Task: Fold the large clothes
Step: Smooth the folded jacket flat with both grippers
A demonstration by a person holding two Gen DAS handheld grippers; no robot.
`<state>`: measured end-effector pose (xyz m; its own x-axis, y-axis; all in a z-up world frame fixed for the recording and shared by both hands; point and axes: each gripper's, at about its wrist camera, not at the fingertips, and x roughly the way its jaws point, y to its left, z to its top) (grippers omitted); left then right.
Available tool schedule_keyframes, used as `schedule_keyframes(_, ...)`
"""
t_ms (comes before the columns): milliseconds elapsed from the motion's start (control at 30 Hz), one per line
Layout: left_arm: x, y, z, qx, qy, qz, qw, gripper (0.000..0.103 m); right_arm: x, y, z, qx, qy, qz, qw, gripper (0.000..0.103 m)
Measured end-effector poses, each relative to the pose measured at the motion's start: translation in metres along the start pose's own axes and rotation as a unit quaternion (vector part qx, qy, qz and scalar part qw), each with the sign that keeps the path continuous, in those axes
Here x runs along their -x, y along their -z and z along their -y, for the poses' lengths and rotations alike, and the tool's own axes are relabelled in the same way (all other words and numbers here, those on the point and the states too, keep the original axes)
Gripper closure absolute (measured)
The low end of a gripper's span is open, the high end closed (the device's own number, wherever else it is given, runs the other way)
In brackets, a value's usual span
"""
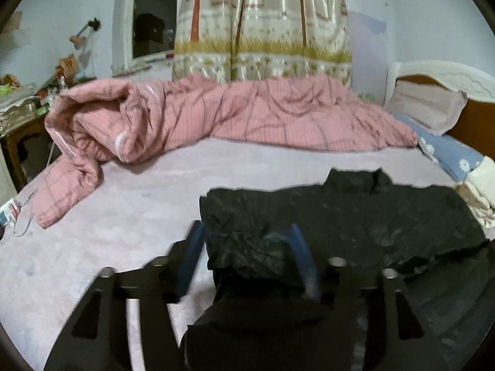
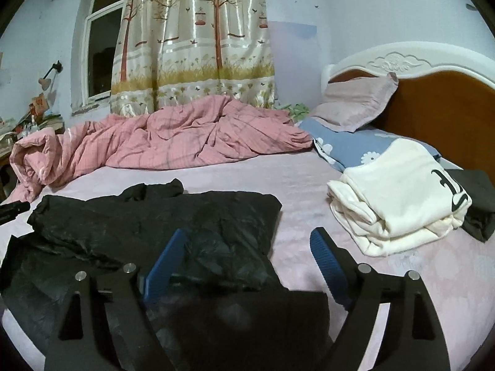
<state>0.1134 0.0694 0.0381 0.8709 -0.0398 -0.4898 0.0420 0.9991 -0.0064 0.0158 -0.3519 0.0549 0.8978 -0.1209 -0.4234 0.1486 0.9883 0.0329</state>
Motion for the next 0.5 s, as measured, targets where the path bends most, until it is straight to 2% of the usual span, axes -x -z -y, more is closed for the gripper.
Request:
schedule_keyframes(33,0.006,0.0,0.0,0.002,0.001,0.01,0.9999,0.027,0.002,0.002,0.001,-0.001,0.002,0.001,1.0,0.017)
schedule_keyframes(67,0.012,0.0,0.001,0.003,0.002,0.017,0.9998,0.022,0.004,0.003,0.001,-0.001,0.005,0.003,1.0,0.017)
schedule_keyframes(200,0.032,0.003,0.005,0.005,0.019,0.041,0.999,0.021,0.016,0.011,0.002,0.007,0.037,0.016,0.999,0.017)
schedule_keyframes(333,0.058,0.012,0.014,0.004,0.032,0.075,0.9967,0.005,0.028,0.015,0.0,0.014,0.036,0.02,0.999,0.017)
schedule_keyframes(400,0.069,0.017,0.021,-0.004,0.034,0.089,0.9955,0.001,0.035,0.018,-0.001,0.016,0.046,0.026,0.998,0.017)
schedule_keyframes(500,0.073,0.026,0.035,-0.018,0.041,0.073,0.9963,0.001,0.044,0.024,0.001,0.006,0.048,0.034,0.998,0.016)
